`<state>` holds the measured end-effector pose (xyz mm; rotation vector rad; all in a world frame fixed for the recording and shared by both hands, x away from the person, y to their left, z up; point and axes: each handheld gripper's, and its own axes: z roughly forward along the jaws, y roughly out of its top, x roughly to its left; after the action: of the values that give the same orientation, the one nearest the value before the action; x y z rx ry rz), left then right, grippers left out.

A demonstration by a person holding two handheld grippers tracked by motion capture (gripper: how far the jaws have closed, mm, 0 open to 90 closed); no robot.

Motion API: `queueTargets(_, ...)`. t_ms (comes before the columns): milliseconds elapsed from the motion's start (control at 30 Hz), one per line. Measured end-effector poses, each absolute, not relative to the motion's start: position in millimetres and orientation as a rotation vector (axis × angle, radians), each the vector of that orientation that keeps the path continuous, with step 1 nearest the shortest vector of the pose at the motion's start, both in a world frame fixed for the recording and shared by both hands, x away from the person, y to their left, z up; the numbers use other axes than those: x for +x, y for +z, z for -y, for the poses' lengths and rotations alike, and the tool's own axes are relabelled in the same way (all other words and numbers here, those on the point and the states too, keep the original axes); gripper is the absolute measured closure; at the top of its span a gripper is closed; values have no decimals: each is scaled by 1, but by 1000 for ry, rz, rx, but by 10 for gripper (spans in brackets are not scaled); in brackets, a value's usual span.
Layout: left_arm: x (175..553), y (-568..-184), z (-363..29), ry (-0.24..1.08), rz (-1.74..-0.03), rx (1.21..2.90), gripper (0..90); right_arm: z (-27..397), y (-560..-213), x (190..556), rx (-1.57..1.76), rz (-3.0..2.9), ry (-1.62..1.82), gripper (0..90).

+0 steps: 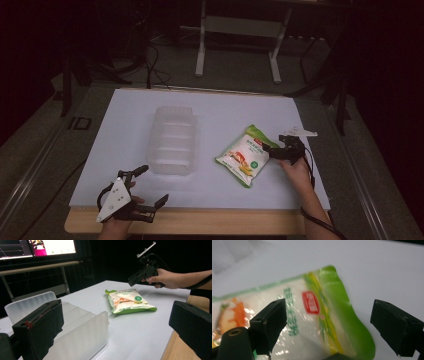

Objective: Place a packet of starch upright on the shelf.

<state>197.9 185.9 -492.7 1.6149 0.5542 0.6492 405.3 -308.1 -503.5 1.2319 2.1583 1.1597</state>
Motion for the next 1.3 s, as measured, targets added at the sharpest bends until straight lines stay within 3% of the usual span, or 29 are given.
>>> queueTargets(500,199,-493,-185,647,-556,1622,0,317,-531,416,1322,-2325,1202,153)
queueTargets(800,199,-493,-184,645,-555,1622,0,301,-525,414,1261,-2401,1121,493)
queueTargets(833,199,-493,-184,645,-555,1623,0,300,-523,413,1255,-2401,1101,555)
queueTargets(900,199,-493,-184,648,-553,1626,0,298,-521,411,1237,-2381,1079,767)
queueTargets(1100,199,-493,-185,649,-556,1620,0,292,-515,412,1231,-2397,1045,840)
queueTargets(1300,199,-493,-186,651,-559,1618,0,288,-501,406,1221,-2334,1077,848)
